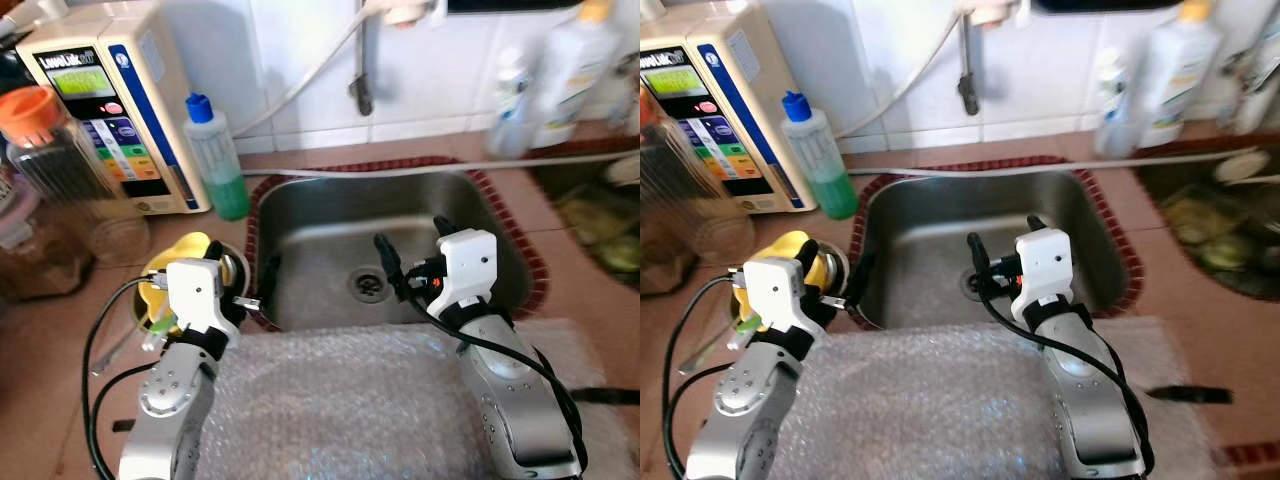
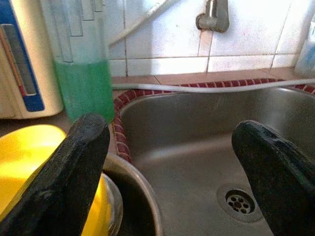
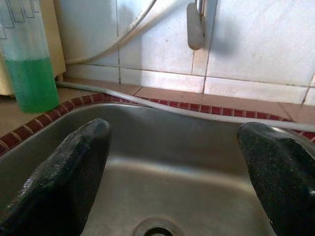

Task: Kitchen organization

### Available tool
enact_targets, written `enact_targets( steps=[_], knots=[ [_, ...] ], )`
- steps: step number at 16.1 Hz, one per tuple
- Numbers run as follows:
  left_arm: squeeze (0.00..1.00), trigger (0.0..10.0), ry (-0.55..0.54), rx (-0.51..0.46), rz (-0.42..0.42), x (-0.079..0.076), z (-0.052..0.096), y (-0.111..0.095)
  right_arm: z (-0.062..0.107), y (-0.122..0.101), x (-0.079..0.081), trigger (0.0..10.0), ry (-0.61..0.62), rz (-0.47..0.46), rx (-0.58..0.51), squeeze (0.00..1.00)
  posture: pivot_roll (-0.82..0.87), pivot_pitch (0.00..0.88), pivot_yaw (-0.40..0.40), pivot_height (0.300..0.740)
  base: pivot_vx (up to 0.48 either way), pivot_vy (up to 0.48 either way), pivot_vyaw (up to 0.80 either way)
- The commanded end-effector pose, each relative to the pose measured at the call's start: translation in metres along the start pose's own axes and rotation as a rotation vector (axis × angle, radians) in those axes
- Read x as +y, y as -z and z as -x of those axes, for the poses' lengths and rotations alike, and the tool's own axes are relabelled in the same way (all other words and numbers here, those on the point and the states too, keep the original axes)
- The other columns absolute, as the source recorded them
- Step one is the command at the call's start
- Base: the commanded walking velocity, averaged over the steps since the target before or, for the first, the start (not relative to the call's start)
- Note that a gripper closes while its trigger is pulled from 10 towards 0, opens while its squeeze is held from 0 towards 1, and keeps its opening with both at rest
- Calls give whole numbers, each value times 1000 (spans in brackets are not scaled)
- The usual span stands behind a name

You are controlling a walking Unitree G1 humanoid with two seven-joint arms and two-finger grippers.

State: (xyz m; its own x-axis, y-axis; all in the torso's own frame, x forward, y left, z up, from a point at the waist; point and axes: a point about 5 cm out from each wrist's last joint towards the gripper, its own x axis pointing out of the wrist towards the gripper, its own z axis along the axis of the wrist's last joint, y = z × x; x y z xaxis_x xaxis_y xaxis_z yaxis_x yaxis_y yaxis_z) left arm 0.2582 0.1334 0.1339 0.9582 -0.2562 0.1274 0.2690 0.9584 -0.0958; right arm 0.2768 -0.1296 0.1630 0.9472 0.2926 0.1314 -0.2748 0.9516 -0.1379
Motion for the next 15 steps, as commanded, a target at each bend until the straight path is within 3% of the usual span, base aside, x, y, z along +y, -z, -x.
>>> enact_targets(
  steps=[1,5,15],
  knots=[
    [0,10000,-1,4,-7,1,2,-1,1,-2,0,10000,4,-1,-6,0,-204,101,89,740,0,0,0],
    [0,10000,-24,26,-57,1,2,-2,1,-1,1,10000,-2,-3,-6,0,-197,105,92,740,0,0,0],
    [0,10000,4,-37,-134,-7,-4,-27,0,-2,3,10000,-9,5,-22,0,-189,104,92,740,0,0,0]
  ],
)
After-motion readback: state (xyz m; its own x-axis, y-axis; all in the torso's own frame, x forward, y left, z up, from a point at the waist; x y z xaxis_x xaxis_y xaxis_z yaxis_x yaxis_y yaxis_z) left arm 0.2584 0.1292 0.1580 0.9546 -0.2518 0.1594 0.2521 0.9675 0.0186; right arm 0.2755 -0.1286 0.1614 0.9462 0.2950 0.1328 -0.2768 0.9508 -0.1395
